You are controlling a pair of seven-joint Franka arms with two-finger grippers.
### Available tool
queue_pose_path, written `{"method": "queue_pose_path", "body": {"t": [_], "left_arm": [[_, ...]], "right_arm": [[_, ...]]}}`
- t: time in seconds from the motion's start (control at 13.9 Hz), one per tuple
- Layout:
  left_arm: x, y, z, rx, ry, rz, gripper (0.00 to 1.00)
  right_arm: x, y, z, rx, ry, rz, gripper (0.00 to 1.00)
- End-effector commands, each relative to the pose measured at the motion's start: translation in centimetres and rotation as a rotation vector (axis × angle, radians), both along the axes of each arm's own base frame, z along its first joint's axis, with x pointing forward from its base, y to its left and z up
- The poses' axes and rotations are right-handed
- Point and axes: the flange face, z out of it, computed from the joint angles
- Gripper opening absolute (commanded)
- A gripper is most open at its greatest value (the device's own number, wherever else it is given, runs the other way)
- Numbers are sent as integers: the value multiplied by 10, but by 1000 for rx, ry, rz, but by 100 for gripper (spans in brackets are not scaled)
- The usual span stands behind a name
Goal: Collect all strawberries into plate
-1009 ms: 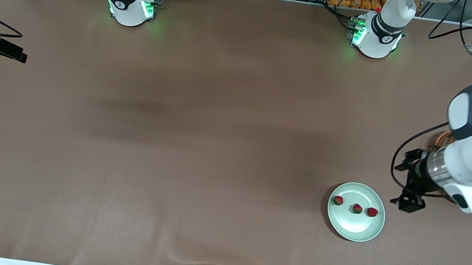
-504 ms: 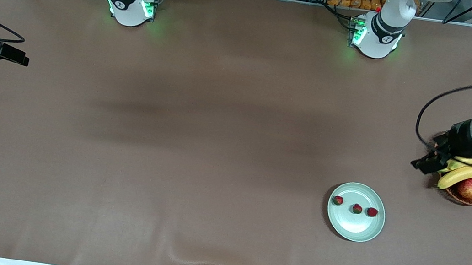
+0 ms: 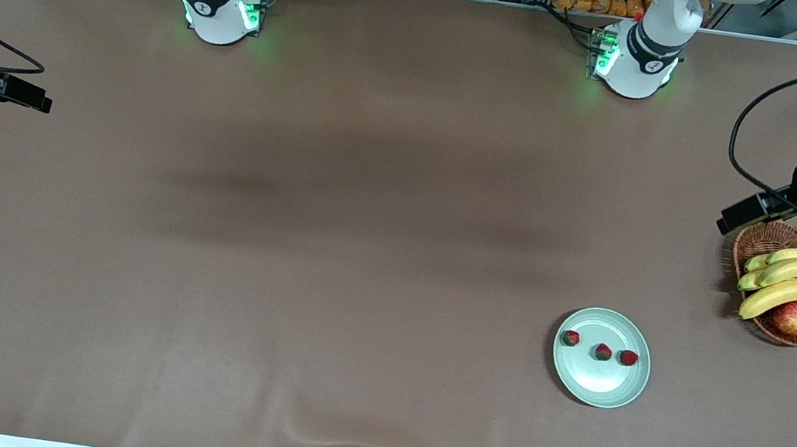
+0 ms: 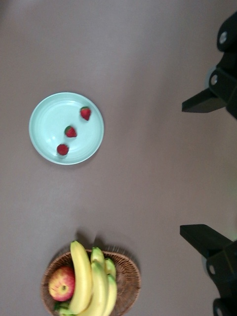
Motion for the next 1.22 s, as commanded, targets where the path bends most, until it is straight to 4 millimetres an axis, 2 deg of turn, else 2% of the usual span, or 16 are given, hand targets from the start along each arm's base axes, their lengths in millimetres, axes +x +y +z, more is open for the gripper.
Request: {"method": "queue_pose_path", "body": {"t": [0.0,0.14,0.36,0.65,1.15], "left_arm": [[-21,-5,11,23,26,-168,100],[-27,-17,12,21,43,-283,100],[-28,-14,14,16,49,-398,100],[-28,-16,14,42,50,-413,100],[-27,-23,26,52,10,-405,100]], "right_arm": [[1,-4,2,13,1,0,100],[1,1,3,4,2,10,100],[2,9,3,6,2,19,100],[2,-1,19,2,-38,0,100],[3,-2,20,1,-44,1,100]]}}
